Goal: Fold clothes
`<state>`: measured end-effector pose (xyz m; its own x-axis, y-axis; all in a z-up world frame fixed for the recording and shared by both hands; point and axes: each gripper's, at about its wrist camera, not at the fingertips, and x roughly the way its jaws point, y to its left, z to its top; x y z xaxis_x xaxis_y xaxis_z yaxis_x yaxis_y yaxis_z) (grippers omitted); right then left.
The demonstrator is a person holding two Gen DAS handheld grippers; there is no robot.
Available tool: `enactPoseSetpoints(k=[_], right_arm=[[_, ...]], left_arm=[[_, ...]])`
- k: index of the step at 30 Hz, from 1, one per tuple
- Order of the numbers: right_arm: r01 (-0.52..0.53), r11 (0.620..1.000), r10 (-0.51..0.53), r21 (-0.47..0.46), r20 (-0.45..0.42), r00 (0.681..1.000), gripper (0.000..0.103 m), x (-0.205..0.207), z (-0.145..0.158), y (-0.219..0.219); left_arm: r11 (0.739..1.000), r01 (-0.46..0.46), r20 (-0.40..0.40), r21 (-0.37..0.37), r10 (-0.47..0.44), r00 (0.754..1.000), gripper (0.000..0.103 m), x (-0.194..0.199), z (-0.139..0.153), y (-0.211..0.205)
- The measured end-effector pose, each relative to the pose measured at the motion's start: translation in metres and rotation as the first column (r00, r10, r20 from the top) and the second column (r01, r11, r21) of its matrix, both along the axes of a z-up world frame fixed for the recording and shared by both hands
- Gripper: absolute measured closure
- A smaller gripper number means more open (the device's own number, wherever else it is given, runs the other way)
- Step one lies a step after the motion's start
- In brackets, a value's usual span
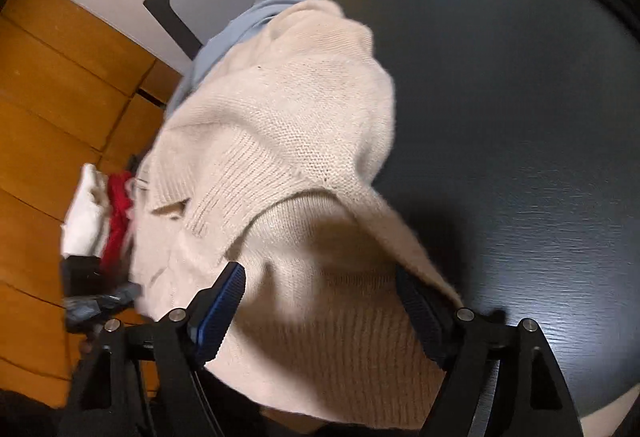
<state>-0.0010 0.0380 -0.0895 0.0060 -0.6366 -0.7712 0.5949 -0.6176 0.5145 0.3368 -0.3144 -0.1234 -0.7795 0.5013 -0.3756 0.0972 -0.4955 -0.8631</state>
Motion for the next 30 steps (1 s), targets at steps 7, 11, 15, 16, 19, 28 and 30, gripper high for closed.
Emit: enactPoseSetpoints(k=[7,11,15,16,19,28,30], right_arm=[[0.028,1.0,-0.028,0.002,0.021,0.999,0.023,-0.006,0.002,0.023],[0.056,0.995,-0.049,-0.084,0.078,0.996,0.01,-0.011,-0.004,0.031],[0.014,0.997,-0.011,-0.078,0.039,0.999,0.003,-0.006,-0.004,0.025],[-0.003,0.998,0.004,-0.063,0.021,1.0,0.0,-0.004,-0.003,0.018],[-0.047,0.999,0.047,0.001,-0.041,0.998,0.0,0.005,-0.002,0.001],[-0.077,0.993,0.088,0.086,-0.143,0.986,0.0,0.02,-0.003,-0.008],[-0.074,0.993,0.086,0.091,-0.126,0.988,0.0,0.018,-0.003,-0.008]], left_arm=[[0.98,-0.187,-0.172,-0.061,0.174,0.97,0.082,0.038,0.065,-0.037],[0.941,-0.254,0.069,-0.224,0.275,0.959,0.076,0.056,0.02,-0.037],[0.937,-0.145,0.173,-0.317,0.207,0.963,0.071,0.05,-0.009,-0.008],[0.927,-0.119,0.184,-0.357,0.195,0.963,0.071,0.046,-0.011,-0.001],[0.888,-0.061,0.167,-0.455,0.152,0.974,0.07,0.029,-0.013,0.011],[0.955,0.04,0.067,-0.294,-0.021,0.998,0.096,-0.002,-0.002,0.006],[0.985,0.016,-0.085,-0.173,-0.031,0.996,0.097,0.005,0.026,-0.005]])
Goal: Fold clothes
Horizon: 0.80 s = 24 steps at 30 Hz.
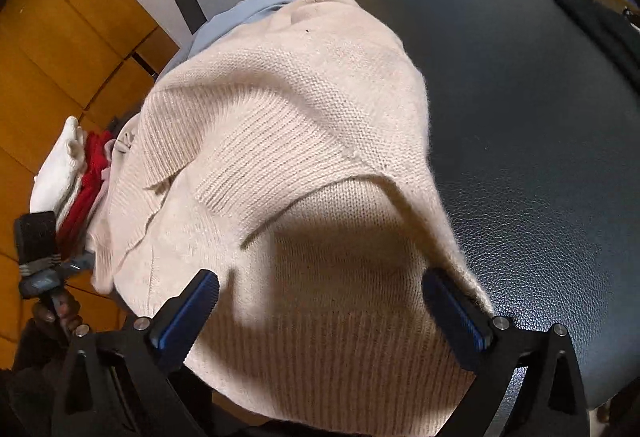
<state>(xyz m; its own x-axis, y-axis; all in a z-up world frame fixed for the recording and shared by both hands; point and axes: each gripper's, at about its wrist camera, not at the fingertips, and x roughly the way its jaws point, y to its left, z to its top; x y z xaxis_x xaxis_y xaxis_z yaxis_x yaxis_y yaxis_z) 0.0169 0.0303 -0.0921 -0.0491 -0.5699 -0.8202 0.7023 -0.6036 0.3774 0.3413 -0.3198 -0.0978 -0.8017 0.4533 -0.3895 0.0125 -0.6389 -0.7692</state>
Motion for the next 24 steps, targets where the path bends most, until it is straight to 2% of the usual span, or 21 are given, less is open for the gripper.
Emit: enactPoseSetpoints(k=[2,4,6,7,10,12,14,16,18,21,23,24], right_arm=[[-0.003,1.0,0.003,0.003,0.013,1.0,0.0,-0.002,0.0,0.0],[0.002,1.0,-0.001,-0.007,0.026,1.0,0.0,-0.003,0.0,0.002],[0.008,1.0,-0.007,-0.02,0.037,0.999,0.0,-0.004,-0.001,0.005],[0.011,1.0,-0.01,-0.027,0.043,0.999,0.0,-0.005,-0.001,0.006],[0.018,0.999,-0.016,-0.045,0.049,0.999,0.0,-0.003,-0.001,0.009],[0.015,0.999,-0.013,-0.052,0.046,0.999,0.0,-0.002,0.0,0.009],[0.011,0.998,-0.008,-0.056,0.041,0.999,0.0,0.002,0.0,0.01],[-0.005,0.998,0.007,-0.056,0.026,1.0,0.0,0.004,0.0,0.011],[-0.014,0.998,0.014,-0.053,0.013,1.0,0.0,0.006,0.002,-0.003],[-0.026,0.999,0.026,-0.041,-0.006,1.0,0.0,0.009,0.002,-0.003],[-0.035,0.999,0.034,-0.024,-0.018,0.999,0.0,0.011,0.002,-0.004],[-0.044,0.999,0.044,-0.012,-0.023,0.999,0.0,0.012,0.002,-0.003]], left_arm=[[0.996,-0.022,-0.13,0.084,0.033,0.991,0.098,0.009,0.027,-0.015],[0.989,-0.037,-0.234,0.143,0.07,0.97,0.103,0.021,0.049,-0.03],[0.977,-0.059,-0.278,0.204,0.116,0.953,0.102,0.032,0.06,-0.045],[0.973,-0.084,-0.265,0.216,0.141,0.954,0.101,0.036,0.06,-0.05],[0.971,-0.201,-0.106,0.131,0.215,0.971,0.09,0.044,0.04,-0.055],[0.97,-0.225,0.008,0.096,0.225,0.974,0.083,0.04,0.018,-0.047],[0.973,-0.224,0.122,0.049,0.217,0.969,0.078,0.035,-0.006,-0.034],[0.97,-0.241,0.205,0.033,0.229,0.952,0.078,0.029,-0.028,-0.023],[0.961,-0.274,0.223,0.033,0.26,0.94,0.078,0.027,-0.039,-0.016],[0.955,-0.292,0.172,0.054,0.28,0.945,0.078,0.023,-0.035,-0.014],[0.962,-0.271,0.179,0.0,0.267,0.947,0.076,0.009,-0.031,-0.009],[0.967,-0.253,0.215,-0.036,0.254,0.943,0.076,0.001,-0.032,-0.008]])
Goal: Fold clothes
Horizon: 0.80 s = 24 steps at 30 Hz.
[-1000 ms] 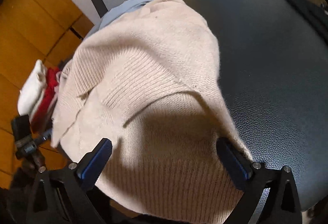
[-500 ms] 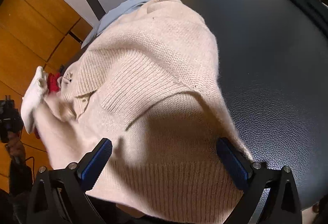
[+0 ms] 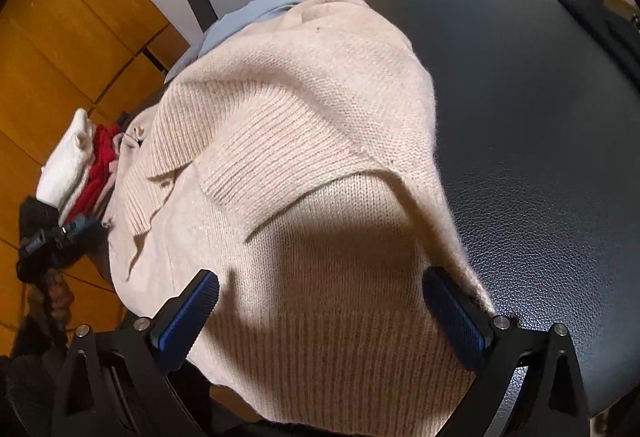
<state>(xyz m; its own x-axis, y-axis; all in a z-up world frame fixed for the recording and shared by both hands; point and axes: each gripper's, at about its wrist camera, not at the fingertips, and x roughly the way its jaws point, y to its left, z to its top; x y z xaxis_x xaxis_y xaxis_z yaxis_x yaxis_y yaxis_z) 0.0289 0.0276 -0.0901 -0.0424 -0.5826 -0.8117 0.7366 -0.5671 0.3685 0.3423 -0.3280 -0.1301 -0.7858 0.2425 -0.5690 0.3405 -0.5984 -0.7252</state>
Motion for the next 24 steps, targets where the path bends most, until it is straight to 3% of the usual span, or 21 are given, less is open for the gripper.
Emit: enactPoseSetpoints(k=[2,3,4,5,8,10,11,13,15,17,20,21,22,24], right_arm=[[-0.018,1.0,0.019,0.023,-0.01,1.0,0.0,0.002,0.0,0.002],[-0.031,0.999,0.031,0.033,-0.01,0.999,0.0,0.005,0.0,0.004],[-0.043,0.998,0.043,0.044,-0.009,0.999,0.0,0.008,0.0,0.005],[-0.055,0.997,0.056,0.054,-0.008,0.998,0.0,0.011,0.001,0.007],[-0.098,0.993,0.099,0.064,-0.022,0.995,0.0,0.024,0.001,0.013],[-0.097,0.993,0.099,0.062,-0.039,0.994,0.0,0.029,0.003,0.015],[-0.092,0.994,0.095,0.062,-0.043,0.995,0.0,0.031,0.003,0.016],[-0.043,0.998,0.043,0.036,0.013,0.999,0.001,0.024,0.013,0.017],[-0.007,0.999,0.006,-0.038,-0.031,0.999,0.002,0.015,0.031,0.023],[-0.039,0.998,0.032,-0.046,-0.133,0.991,0.002,0.018,0.046,0.015],[-0.067,0.996,0.06,-0.053,-0.123,0.991,0.017,0.013,0.046,-0.004],[-0.034,0.999,0.031,-0.03,-0.095,0.995,0.033,0.006,0.041,-0.009],[0.014,1.0,-0.014,-0.005,-0.05,0.999,0.046,0.001,0.031,-0.015],[0.098,0.993,-0.093,-0.068,0.069,0.993,0.052,-0.011,0.016,-0.004]], left_arm=[[0.996,0.053,0.104,-0.065,-0.046,0.993,0.076,-0.014,-0.006,0.005],[0.991,0.077,0.152,-0.11,-0.06,0.987,0.085,-0.019,-0.01,0.009],[0.986,0.094,0.188,-0.137,-0.068,0.98,0.085,-0.022,-0.012,0.01],[0.987,0.094,0.202,-0.133,-0.066,0.977,0.086,-0.023,-0.013,0.007],[0.989,0.085,0.226,-0.12,-0.057,0.973,0.103,-0.028,-0.012,0.0],[0.991,0.072,0.227,-0.109,-0.046,0.973,0.101,-0.034,-0.01,0.0],[0.992,0.066,0.211,-0.106,-0.042,0.976,0.089,-0.036,-0.007,0.0],[0.993,0.053,0.124,-0.103,-0.04,0.992,0.086,-0.034,0.007,0.0],[0.995,0.045,0.051,-0.085,-0.041,0.998,0.084,-0.035,0.02,-0.001],[0.995,0.065,0.006,-0.078,-0.065,0.998,0.082,-0.039,0.028,0.004],[0.979,0.166,0.021,-0.115,-0.165,0.986,0.079,-0.051,0.031,0.031],[0.976,0.183,0.037,-0.119,-0.18,0.983,0.079,-0.051,0.029,0.039],[0.978,0.189,0.044,-0.093,-0.186,0.982,0.078,-0.051,0.023,0.046],[0.979,0.2,0.057,-0.04,-0.197,0.979,0.074,-0.051,0.011,0.06]])
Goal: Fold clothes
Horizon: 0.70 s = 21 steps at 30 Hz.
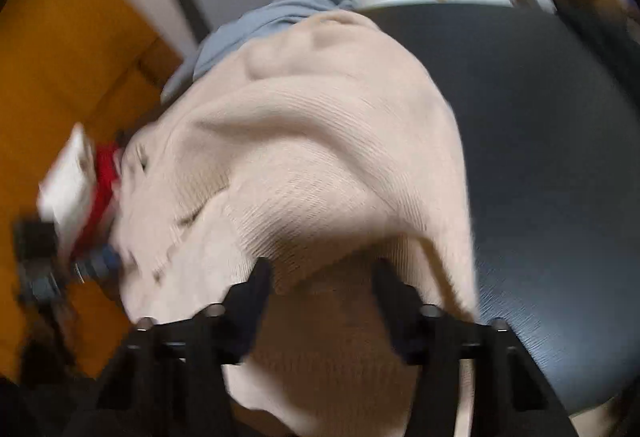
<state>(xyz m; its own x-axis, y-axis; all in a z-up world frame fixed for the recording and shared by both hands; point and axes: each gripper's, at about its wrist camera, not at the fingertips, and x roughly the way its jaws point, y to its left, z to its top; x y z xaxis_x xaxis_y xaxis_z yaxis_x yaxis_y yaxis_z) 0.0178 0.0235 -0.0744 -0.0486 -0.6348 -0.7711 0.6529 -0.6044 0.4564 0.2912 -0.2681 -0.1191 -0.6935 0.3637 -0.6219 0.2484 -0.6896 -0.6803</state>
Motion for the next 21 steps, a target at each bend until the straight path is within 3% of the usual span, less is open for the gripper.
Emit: enactPoseSetpoints(k=[4,7,10,11,13,17,19,20,21], right_arm=[[0.139,0.978,-0.12,-0.157,0.125,0.985,0.052,-0.011,-0.017,0.022],[0.243,0.932,-0.181,-0.269,0.237,0.955,0.051,-0.025,-0.03,0.03],[0.301,0.895,-0.207,-0.33,0.291,0.934,0.05,-0.036,-0.037,0.022],[0.312,0.885,-0.218,-0.345,0.286,0.933,0.054,-0.035,-0.037,0.017],[0.297,0.9,-0.207,-0.32,0.288,0.935,0.085,-0.038,-0.04,0.005],[0.246,0.929,-0.179,-0.276,0.247,0.952,0.09,-0.035,-0.038,-0.014],[0.234,0.929,-0.166,-0.286,0.242,0.956,0.091,-0.032,-0.034,-0.016],[0.233,0.924,-0.162,-0.304,0.241,0.957,0.092,-0.033,-0.031,-0.013],[0.231,0.918,-0.157,-0.321,0.241,0.958,0.092,-0.033,-0.027,-0.009]], left_arm=[[0.997,-0.05,0.03,0.065,0.048,0.998,0.065,0.01,-0.022,0.006],[0.988,-0.112,0.03,0.108,0.109,0.994,0.062,0.018,-0.029,-0.002],[0.978,-0.167,0.03,0.121,0.165,0.986,0.059,0.024,-0.032,-0.005],[0.976,-0.177,0.034,0.129,0.174,0.984,0.059,0.024,-0.033,-0.006],[0.968,-0.203,0.037,0.145,0.2,0.979,0.058,0.024,-0.036,-0.007],[0.946,-0.259,0.039,0.194,0.257,0.966,0.057,0.029,-0.04,-0.02],[0.944,-0.27,0.043,0.189,0.266,0.963,0.062,0.025,-0.038,-0.023],[0.948,-0.276,0.053,0.158,0.271,0.961,0.077,0.023,-0.037,-0.023],[0.952,-0.276,0.069,0.136,0.269,0.961,0.103,0.021,-0.037,-0.023]])
